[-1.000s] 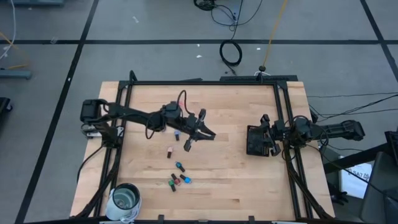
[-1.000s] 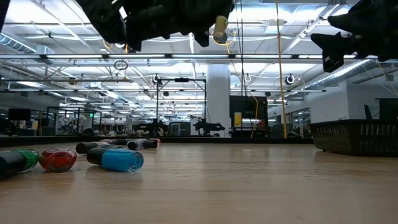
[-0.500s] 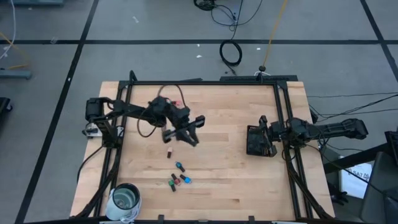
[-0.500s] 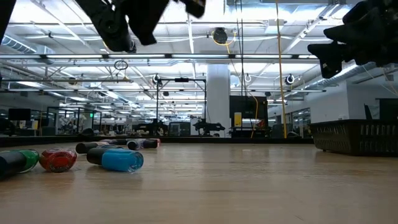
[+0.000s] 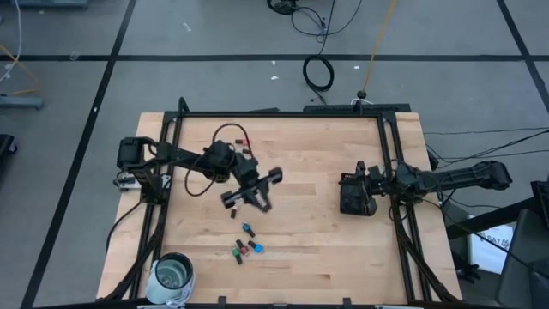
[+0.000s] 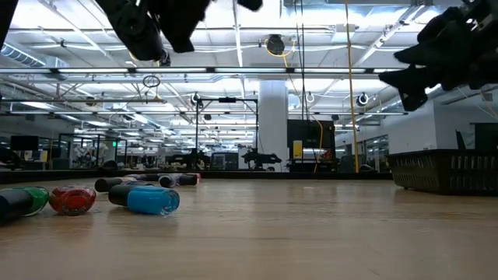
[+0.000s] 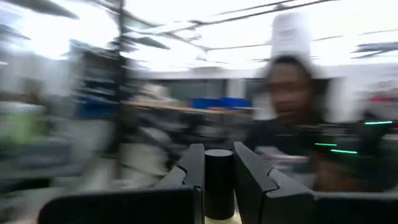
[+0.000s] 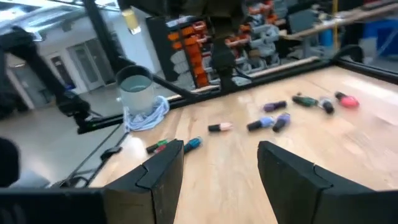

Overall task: Pick & Place Nail Polish
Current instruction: Put the light yellow nail polish into the black basket

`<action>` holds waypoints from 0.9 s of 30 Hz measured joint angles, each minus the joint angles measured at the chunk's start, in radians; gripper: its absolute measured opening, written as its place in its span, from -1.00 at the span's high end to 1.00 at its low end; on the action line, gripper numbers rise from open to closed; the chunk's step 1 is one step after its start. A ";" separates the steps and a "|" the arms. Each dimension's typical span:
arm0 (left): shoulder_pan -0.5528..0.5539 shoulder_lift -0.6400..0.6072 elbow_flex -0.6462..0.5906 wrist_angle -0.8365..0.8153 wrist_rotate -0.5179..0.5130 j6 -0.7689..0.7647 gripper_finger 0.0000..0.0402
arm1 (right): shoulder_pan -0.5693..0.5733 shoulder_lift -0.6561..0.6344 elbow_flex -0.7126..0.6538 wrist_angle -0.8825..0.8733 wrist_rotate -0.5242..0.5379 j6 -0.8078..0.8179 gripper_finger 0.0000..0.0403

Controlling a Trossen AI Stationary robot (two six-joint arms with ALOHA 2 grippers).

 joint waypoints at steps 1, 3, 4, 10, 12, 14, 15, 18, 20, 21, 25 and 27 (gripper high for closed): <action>0.005 0.000 0.000 -0.062 -0.064 0.081 0.82 | 0.000 0.025 0.000 0.006 0.023 -0.003 0.05; 0.012 0.001 0.000 -0.184 -0.188 0.220 0.82 | 0.000 0.085 0.000 0.049 0.073 -0.038 0.05; 0.012 0.001 0.000 -0.237 -0.243 0.275 0.82 | 0.000 0.118 0.000 0.075 0.090 -0.065 0.05; 0.000 0.001 0.043 -0.456 -0.448 0.446 0.82 | 0.000 0.343 0.000 0.353 0.105 -0.219 0.05; -0.006 0.001 0.060 -0.481 -0.449 0.465 0.82 | 0.000 0.431 0.002 0.458 0.111 -0.239 0.05; -0.007 0.001 0.071 -0.498 -0.449 0.478 0.82 | 0.000 0.514 0.013 0.524 0.157 -0.239 0.05; -0.007 0.001 0.071 -0.501 -0.449 0.486 0.82 | 0.000 0.556 0.022 0.541 0.175 -0.236 0.04; -0.005 0.001 0.071 -0.517 -0.451 0.506 0.82 | 0.000 0.678 0.071 0.621 0.184 -0.235 -0.02; -0.005 0.001 0.071 -0.521 -0.466 0.511 0.82 | 0.000 0.758 0.115 0.664 0.179 -0.235 -0.10; -0.005 0.001 0.071 -0.521 -0.475 0.513 0.82 | 0.000 0.799 0.140 0.677 0.176 -0.237 -0.14; -0.005 0.001 0.071 -0.521 -0.484 0.521 0.82 | 0.000 0.922 0.256 0.725 0.152 -0.309 -0.35; -0.005 0.001 0.071 -0.521 -0.492 0.520 0.82 | 0.000 0.963 0.304 0.721 0.151 -0.359 -0.43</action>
